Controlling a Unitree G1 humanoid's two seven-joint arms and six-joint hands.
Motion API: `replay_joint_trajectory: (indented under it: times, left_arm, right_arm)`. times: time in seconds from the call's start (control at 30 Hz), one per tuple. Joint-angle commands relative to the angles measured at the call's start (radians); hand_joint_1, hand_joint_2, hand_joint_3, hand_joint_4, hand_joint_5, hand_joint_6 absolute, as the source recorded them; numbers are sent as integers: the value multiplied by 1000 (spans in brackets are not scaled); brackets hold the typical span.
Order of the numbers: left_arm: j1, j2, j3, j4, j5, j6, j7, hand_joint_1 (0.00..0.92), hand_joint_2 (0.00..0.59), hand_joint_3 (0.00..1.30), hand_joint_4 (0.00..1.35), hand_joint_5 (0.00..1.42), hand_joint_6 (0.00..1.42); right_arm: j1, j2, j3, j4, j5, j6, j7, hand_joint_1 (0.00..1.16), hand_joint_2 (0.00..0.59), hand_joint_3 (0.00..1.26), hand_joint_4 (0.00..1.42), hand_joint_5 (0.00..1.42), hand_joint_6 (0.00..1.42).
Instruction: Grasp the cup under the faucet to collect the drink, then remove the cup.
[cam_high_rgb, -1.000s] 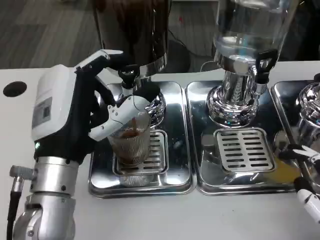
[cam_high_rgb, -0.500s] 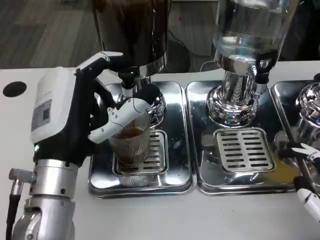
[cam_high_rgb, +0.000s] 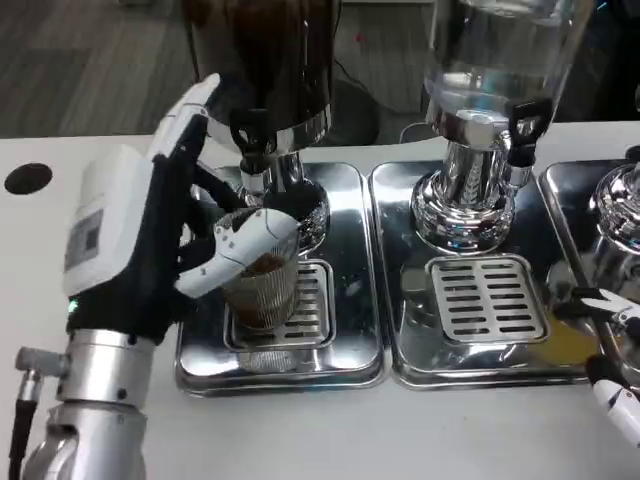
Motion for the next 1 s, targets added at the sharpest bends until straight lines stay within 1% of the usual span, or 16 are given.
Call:
replay_joint_trajectory:
  times: [0.03,0.07,0.1,0.17,0.27,0.4,0.57,0.67,0.7,0.77,0.83,0.87,0.9,1.0]
  left_arm:
    - [0,-4,20,-7,-7,-18,8,0,8,150,84,620,963]
    - [5,-3,25,-10,-6,-20,11,0,8,159,85,538,910]
    - [13,1,30,-17,2,-22,13,0,8,174,99,451,816]
    - [30,10,41,-35,20,-17,10,0,7,206,131,365,696]
    - [60,29,62,-69,60,9,-14,0,6,221,151,326,643]
    - [115,56,88,-118,116,48,-53,0,8,227,164,268,542]
    - [176,82,113,-170,171,97,-104,0,8,205,142,207,414]
    - [203,95,126,-194,192,117,-137,0,8,205,131,183,381]
    - [216,103,133,-203,197,123,-151,0,8,205,130,172,376]
    - [234,110,144,-215,202,130,-170,0,8,202,130,168,375]
    - [252,112,154,-225,199,131,-180,0,8,200,130,167,374]
    - [268,110,159,-231,196,127,-182,0,8,199,130,167,374]
    - [285,109,162,-236,196,122,-182,0,9,198,130,166,374]
    - [322,107,160,-246,200,107,-179,0,11,197,130,166,373]
  right_arm:
    - [3,-5,-3,-1,4,-10,4,393,444,307,153,119,25]
    - [3,-4,-2,0,4,-11,4,393,444,307,153,119,25]
    - [3,-5,-3,-2,5,-11,4,393,444,307,153,119,25]
    - [2,-7,-4,-6,11,-7,8,393,444,307,153,119,25]
    - [-3,-9,-3,-9,27,2,18,393,444,307,153,119,25]
    - [-12,-14,-4,-16,51,18,41,402,421,307,142,130,25]
    - [-27,-22,1,-31,81,47,76,453,372,294,142,133,25]
    - [-38,-26,3,-39,107,69,102,474,333,285,132,133,25]
    - [-42,-26,3,-42,114,77,110,476,329,285,132,133,25]
    - [-66,-40,8,-39,141,106,144,492,302,280,132,133,36]
    - [-87,-51,11,-34,159,127,172,499,295,268,132,141,42]
    - [-105,-60,15,-25,167,139,190,504,278,264,132,143,44]
    - [-118,-65,17,-19,173,147,203,505,274,262,132,143,45]
    - [-153,-77,21,-5,183,168,234,528,248,253,132,152,62]
